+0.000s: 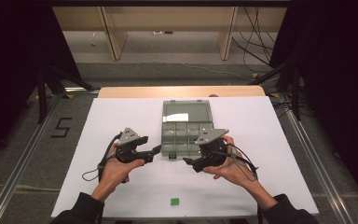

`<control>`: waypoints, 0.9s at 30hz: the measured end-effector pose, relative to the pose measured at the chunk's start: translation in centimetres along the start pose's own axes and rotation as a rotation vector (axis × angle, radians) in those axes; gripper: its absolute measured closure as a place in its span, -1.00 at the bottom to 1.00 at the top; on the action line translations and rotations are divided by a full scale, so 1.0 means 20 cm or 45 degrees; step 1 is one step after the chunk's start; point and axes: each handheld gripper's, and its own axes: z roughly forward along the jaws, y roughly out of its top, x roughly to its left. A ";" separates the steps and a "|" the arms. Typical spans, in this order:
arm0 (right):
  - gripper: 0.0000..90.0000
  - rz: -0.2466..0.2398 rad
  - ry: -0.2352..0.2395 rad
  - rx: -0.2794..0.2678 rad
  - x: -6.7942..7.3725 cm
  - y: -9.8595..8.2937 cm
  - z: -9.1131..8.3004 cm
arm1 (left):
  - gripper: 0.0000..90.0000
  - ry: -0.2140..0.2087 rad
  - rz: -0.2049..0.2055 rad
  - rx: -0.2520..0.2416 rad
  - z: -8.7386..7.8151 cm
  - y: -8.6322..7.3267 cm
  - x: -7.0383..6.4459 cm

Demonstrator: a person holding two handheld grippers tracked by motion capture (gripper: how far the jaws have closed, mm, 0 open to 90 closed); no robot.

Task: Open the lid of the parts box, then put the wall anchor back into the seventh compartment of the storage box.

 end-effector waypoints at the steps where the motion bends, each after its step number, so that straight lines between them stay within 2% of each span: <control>1: -0.47 -0.001 0.008 0.002 0.01 0.00 0.00 | -0.25 0.000 -0.002 -0.002 -0.01 -0.01 -0.01; 6: -0.51 -0.030 0.030 0.013 0.04 -0.02 0.01 | -0.28 -0.016 0.018 -0.020 -0.08 -0.04 -0.05; 7: -0.52 -0.026 0.019 -0.001 0.05 -0.02 0.02 | -0.29 -0.010 0.001 -0.024 -0.09 -0.05 -0.06; 8: -0.53 -0.031 0.040 0.013 0.05 -0.03 0.01 | -0.29 -0.011 0.010 -0.025 -0.11 -0.05 -0.07; 14: -0.55 -0.039 0.044 0.023 0.09 -0.04 0.03 | -0.33 -0.012 0.041 -0.049 -0.17 -0.09 -0.10; 15: -0.55 -0.056 0.061 0.032 0.09 -0.04 0.03 | -0.34 -0.019 0.049 -0.054 -0.17 -0.09 -0.10; 17: -0.55 -0.055 0.055 0.031 0.10 -0.05 0.04 | -0.35 -0.013 0.050 -0.064 -0.19 -0.10 -0.10; 18: -0.55 -0.060 0.070 0.050 0.11 -0.05 0.04 | -0.35 -0.022 0.075 -0.066 -0.19 -0.11 -0.10; 19: -0.55 -0.067 0.058 0.045 0.12 -0.05 0.05 | -0.36 -0.022 0.060 -0.071 -0.19 -0.11 -0.11; 22: -0.55 -0.076 0.080 0.073 0.14 -0.05 0.05 | -0.37 -0.024 0.074 -0.070 -0.20 -0.13 -0.11; 26: -0.55 -0.088 0.073 0.090 0.16 -0.04 0.06 | -0.40 -0.024 0.101 -0.066 -0.21 -0.15 -0.11; 27: -0.55 -0.111 0.076 0.089 0.16 -0.04 0.07 | -0.41 -0.015 0.082 -0.064 -0.21 -0.15 -0.11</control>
